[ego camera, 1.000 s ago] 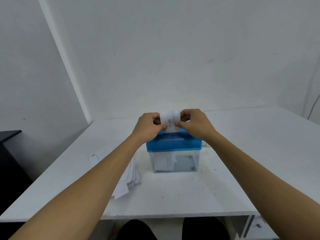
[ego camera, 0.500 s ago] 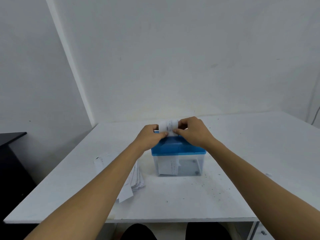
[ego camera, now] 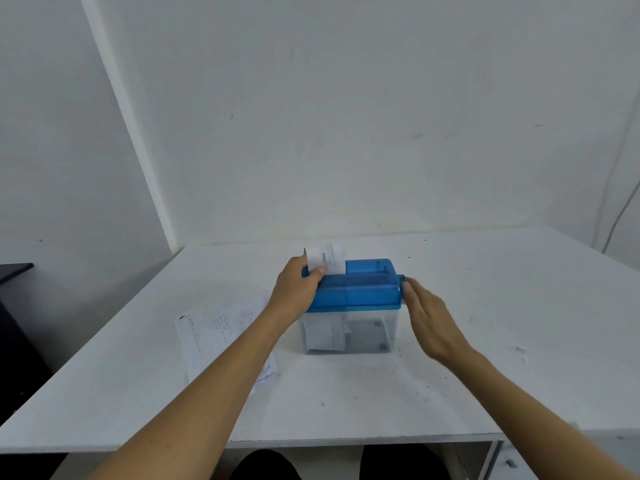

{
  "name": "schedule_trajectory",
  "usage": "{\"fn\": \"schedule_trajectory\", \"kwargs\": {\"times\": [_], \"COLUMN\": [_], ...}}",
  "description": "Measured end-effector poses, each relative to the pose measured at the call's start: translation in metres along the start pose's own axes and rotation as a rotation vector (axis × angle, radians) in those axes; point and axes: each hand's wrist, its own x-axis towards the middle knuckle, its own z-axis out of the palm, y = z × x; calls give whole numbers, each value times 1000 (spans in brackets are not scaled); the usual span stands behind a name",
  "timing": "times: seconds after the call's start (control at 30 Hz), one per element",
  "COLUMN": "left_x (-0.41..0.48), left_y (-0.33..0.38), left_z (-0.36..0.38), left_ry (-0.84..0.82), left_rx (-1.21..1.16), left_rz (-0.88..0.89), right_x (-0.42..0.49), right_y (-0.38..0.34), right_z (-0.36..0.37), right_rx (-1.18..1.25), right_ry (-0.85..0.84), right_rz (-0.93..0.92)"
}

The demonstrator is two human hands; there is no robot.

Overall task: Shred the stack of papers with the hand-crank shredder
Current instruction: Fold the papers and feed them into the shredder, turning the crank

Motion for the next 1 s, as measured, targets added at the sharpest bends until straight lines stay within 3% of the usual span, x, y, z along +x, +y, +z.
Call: {"fn": "schedule_trajectory", "kwargs": {"times": [0.2, 0.4, 0.57, 0.67, 0.83, 1.0], "left_x": [1, 1, -2, -8, -8, -7], "left_y": [-2, -5, -5, -2, -1, -2], "left_z": [2, 2, 3, 6, 5, 4], "left_ry": [5, 14, 40, 76, 71, 56], "left_rx": [-17, -29, -48, -43, -38, -59], "left_rz": [-22, -6, 22, 58, 68, 65], "right_x": [-7, -14, -15, -9, 28, 67], "right_y": [16, 8, -15, -26, -72, -98], "right_z": [11, 21, 5, -7, -49, -78], "right_rx": [-265, -207, -531, -600, -652, -564], "right_ry": [-140, -50, -157, -171, -495, -374], "right_rz": [-26, -21, 44, 98, 240, 145]}}
